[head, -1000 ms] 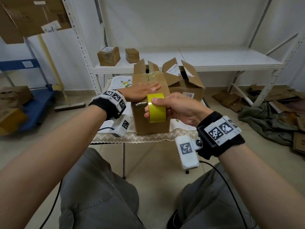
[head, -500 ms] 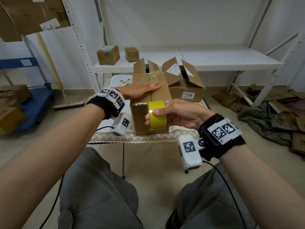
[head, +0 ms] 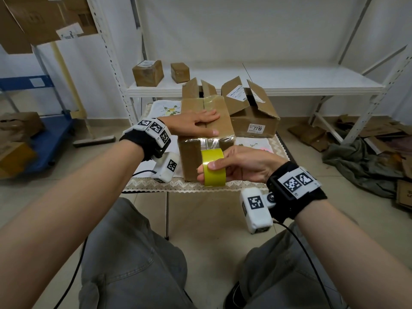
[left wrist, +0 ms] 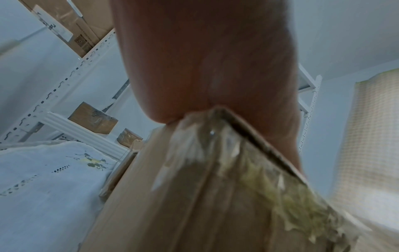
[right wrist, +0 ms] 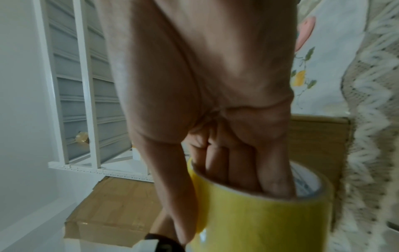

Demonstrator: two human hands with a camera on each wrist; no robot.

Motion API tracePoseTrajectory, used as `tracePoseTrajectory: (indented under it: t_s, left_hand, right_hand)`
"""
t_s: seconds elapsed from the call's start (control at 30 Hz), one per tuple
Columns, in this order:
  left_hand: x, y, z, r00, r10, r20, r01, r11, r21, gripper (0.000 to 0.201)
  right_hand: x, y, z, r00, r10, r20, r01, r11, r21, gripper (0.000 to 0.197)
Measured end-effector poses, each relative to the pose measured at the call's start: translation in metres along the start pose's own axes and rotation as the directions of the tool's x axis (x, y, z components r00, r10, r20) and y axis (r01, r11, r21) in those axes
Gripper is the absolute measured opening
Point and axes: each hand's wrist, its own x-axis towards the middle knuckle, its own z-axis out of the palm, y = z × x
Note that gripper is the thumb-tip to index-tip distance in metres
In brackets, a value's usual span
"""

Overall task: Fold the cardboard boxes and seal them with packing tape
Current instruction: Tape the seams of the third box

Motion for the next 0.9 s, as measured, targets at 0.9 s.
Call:
tracePoseTrajectory:
  t_s: [0.9]
  left_hand:
    - [-0.018, 0.011, 0.008, 0.997, 0.062, -0.038, -0.063, 0.997, -0.04, 0.125]
  right_hand:
    - [0.004, 0.007, -0.111, 0.646, 0.07, -0.76, -0.093, 0.996, 0.013, 0.017]
